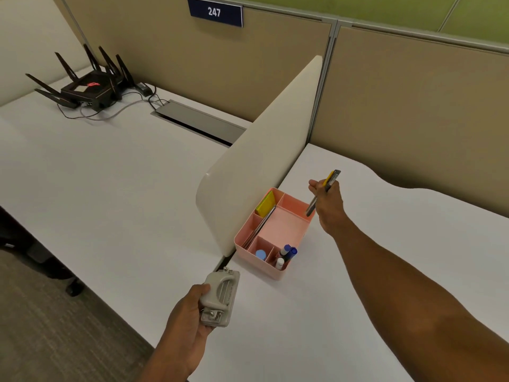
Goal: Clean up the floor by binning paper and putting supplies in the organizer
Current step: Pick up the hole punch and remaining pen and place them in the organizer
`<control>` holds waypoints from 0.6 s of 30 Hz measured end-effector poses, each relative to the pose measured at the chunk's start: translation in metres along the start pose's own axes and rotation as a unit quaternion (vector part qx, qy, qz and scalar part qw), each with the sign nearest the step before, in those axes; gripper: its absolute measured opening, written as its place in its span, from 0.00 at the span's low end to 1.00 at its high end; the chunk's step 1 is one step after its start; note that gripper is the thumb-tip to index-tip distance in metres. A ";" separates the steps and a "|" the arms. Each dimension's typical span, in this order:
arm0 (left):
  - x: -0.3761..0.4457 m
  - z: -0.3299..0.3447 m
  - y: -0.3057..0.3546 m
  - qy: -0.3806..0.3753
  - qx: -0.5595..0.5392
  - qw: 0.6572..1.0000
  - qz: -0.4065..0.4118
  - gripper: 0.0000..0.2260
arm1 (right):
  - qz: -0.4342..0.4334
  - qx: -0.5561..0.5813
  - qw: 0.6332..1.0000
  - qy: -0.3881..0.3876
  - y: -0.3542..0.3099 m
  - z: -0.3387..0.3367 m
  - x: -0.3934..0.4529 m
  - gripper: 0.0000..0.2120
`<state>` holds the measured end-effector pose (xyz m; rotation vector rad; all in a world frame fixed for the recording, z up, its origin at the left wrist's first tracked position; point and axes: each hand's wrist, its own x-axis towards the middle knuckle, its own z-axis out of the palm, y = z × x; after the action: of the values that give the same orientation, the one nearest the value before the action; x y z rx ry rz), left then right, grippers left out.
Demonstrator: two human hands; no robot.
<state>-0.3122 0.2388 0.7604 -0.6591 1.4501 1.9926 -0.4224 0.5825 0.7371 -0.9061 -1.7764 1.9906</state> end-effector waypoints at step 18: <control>0.004 0.009 0.005 -0.013 0.010 1.000 -0.019 0.13 | 0.067 -0.102 0.992 0.040 0.030 -0.013 -0.015 0.23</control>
<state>-0.3187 0.2470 0.7636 -0.6439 1.4308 1.9480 -0.3979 0.5785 0.7114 -1.1817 -1.9460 1.8432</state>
